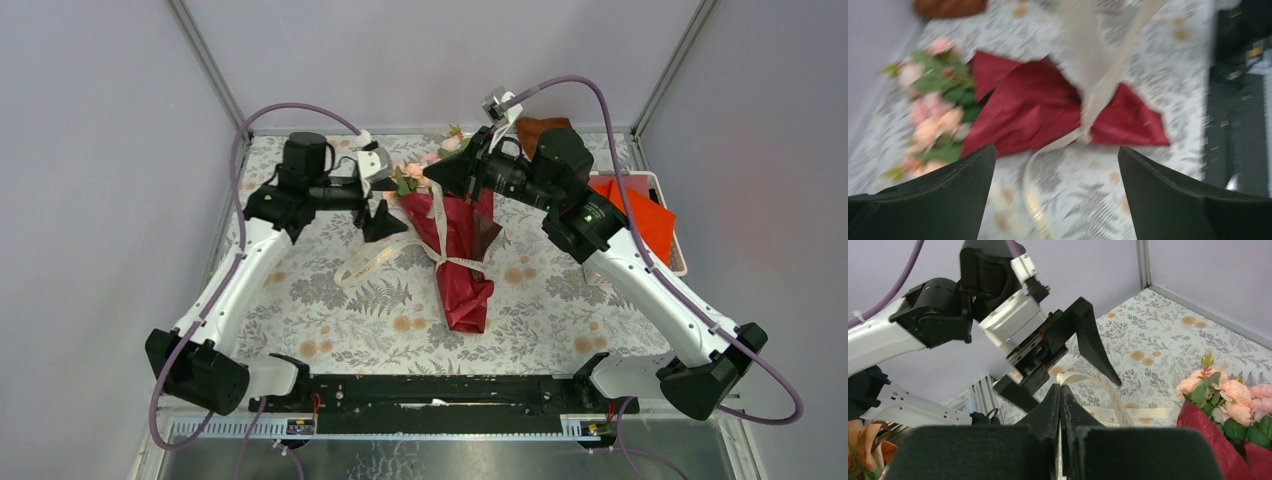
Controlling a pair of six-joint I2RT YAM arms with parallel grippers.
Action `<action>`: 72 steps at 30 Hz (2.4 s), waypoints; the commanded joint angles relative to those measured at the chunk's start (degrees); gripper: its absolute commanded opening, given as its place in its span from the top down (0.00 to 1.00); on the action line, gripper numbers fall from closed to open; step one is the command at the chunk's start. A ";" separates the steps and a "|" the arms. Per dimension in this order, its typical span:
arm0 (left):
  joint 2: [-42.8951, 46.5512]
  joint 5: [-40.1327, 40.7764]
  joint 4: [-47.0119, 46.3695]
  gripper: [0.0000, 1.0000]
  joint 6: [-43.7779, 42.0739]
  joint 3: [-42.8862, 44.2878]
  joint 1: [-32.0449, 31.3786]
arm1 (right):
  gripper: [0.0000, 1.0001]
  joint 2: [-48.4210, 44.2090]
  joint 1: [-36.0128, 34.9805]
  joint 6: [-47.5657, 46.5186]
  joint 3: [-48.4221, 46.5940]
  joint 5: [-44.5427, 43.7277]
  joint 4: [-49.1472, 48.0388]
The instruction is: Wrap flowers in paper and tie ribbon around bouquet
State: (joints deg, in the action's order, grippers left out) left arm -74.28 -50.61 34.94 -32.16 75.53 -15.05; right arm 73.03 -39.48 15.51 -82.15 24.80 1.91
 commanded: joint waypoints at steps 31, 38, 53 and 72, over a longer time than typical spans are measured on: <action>-15.45 2.18 -30.07 1.00 31.58 -0.88 -12.59 | 0.73 -9.54 -0.13 3.47 26.02 -17.66 6.77; -14.83 0.85 -27.49 1.00 32.03 0.23 -12.37 | 0.80 -2.76 -3.98 13.09 51.55 -10.24 -22.01; -9.62 -1.22 -23.67 1.00 30.69 -2.28 -12.46 | 0.68 1.37 -4.92 0.69 48.68 -7.91 -16.10; -10.31 -0.50 -21.53 1.00 27.47 -3.77 -12.46 | 0.11 3.66 1.15 -18.80 30.22 -10.17 -18.47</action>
State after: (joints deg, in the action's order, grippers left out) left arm -85.14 -51.20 13.15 -3.57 72.49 -27.70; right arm 73.10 -39.35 0.69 -47.59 15.40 -12.60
